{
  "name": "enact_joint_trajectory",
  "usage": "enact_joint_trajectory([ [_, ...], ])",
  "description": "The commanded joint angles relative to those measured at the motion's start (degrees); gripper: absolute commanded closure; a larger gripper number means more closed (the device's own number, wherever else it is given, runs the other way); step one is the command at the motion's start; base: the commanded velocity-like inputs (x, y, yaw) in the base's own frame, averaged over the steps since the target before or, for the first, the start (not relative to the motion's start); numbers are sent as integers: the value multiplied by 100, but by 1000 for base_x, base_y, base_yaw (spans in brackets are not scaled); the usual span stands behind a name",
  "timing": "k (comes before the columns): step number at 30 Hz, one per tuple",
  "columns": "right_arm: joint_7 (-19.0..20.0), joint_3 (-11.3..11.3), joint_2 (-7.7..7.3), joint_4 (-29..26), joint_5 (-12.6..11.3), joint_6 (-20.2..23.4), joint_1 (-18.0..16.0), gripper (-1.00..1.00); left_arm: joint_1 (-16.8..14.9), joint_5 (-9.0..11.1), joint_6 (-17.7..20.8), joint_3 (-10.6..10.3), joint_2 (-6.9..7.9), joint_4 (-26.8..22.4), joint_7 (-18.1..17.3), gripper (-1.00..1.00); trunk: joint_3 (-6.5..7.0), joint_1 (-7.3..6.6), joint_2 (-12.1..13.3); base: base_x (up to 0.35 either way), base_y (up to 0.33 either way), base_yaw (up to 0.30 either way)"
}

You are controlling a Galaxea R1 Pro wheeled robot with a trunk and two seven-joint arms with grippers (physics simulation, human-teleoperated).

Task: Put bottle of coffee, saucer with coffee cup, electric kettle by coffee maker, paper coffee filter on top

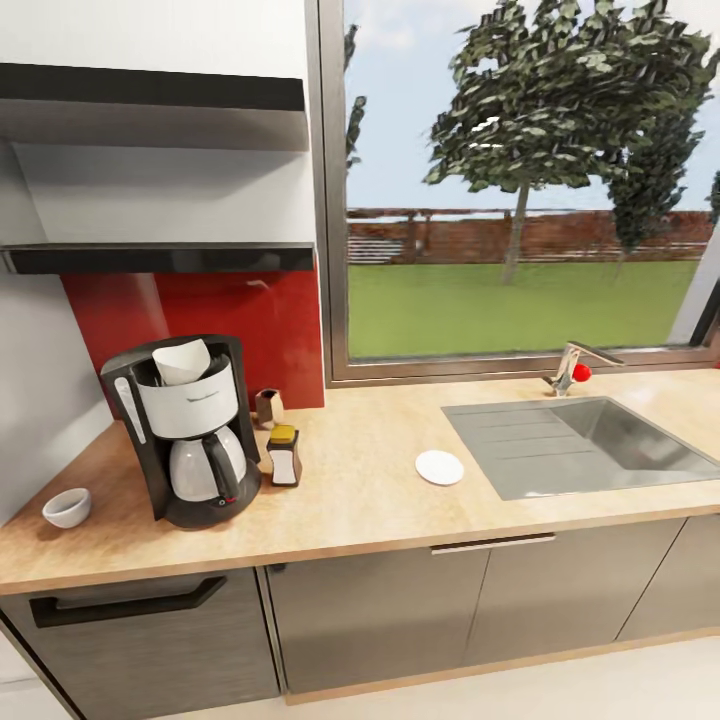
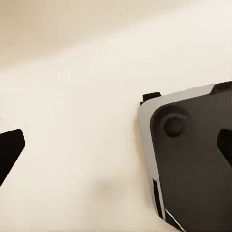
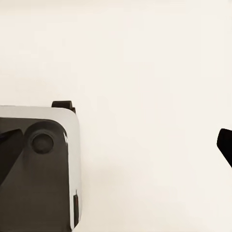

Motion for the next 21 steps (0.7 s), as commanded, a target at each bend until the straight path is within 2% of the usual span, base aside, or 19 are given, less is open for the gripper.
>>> enact_joint_trajectory([
  [1,36,-52,0,-15,25,-19,-5,-100,0,67,30,-37,-4,21,148,-100,-11,3,-11,0,0,-14],
  [2,39,-52,5,-6,22,-5,-5,-100,0,71,60,-39,-61,162,423,-100,-11,3,-11,0,0,-2],
  [8,54,-43,20,27,15,-9,-5,-100,0,64,74,-43,-124,207,655,-100,-11,3,-11,88,-111,-1],
  [16,49,-34,25,43,13,-10,-5,-100,0,63,77,-51,-182,212,727,-100,-11,3,-11,150,-226,0],
  [21,42,-31,25,43,13,-10,-5,-100,0,63,79,-55,-198,213,736,-100,-11,3,-11,54,-263,0],
])
